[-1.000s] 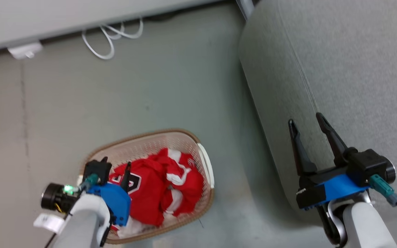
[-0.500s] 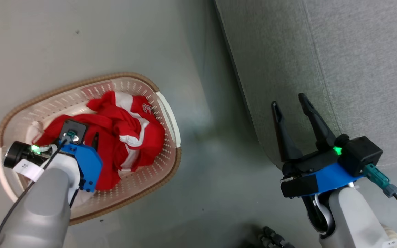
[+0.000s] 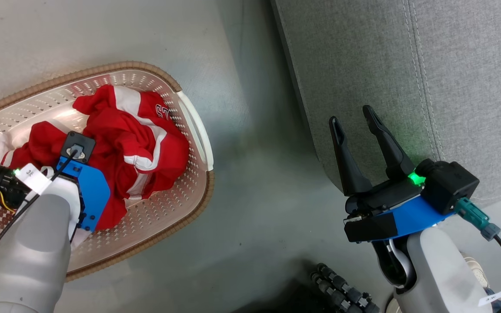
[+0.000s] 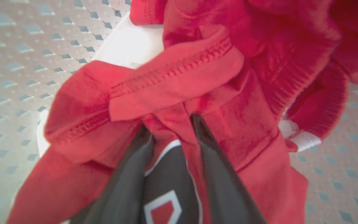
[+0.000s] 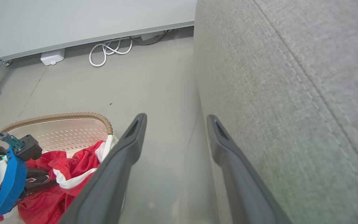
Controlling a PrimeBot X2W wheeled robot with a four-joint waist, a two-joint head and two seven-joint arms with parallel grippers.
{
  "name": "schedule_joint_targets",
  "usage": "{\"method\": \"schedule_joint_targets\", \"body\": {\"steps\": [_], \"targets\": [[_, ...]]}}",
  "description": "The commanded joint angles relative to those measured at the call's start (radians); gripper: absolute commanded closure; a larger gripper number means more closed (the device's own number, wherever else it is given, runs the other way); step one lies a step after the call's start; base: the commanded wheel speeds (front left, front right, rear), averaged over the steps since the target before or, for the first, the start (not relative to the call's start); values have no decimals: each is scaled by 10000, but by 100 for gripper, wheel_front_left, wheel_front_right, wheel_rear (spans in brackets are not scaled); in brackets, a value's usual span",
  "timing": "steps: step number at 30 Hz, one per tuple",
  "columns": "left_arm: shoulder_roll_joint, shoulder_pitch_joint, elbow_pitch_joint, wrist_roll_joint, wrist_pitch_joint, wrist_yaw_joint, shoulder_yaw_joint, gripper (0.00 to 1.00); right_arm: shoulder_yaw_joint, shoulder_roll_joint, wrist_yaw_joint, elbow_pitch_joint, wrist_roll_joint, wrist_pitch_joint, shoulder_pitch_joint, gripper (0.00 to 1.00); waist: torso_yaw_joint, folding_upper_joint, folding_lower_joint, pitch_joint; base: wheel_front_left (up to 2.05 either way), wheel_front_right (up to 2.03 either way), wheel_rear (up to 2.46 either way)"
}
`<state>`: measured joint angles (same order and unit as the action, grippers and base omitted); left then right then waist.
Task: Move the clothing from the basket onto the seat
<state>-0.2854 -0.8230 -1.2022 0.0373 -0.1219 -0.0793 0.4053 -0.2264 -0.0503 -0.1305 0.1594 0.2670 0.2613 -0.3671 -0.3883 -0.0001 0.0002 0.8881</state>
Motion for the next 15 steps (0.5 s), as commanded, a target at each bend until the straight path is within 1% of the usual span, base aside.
{"method": "schedule_joint_targets", "body": {"steps": [1, 8, 12, 15], "targets": [[-66, -215, -53, 37, -11, 14, 44, 100, -30, -5, -5, -55, 83, 56, -186, 0, -18, 1, -2, -4, 0, 0, 0], [26, -488, -234, -222, 237, -178, 89, 100, -56, -5, -5, -59, 146, 58, -265, 0, 0, 1, -2, -111, 0, 0, 0], [-38, -578, -363, -383, 410, -313, 130, 100, -90, -5, -5, -19, 155, 58, -312, 0, 81, 1, -2, -263, 0, 0, 0], [167, -451, -422, -601, 689, -415, 96, 100, -5, -7, -5, 82, 82, 59, -324, 0, 283, 1, -2, -570, 0, 0, 0]]}}
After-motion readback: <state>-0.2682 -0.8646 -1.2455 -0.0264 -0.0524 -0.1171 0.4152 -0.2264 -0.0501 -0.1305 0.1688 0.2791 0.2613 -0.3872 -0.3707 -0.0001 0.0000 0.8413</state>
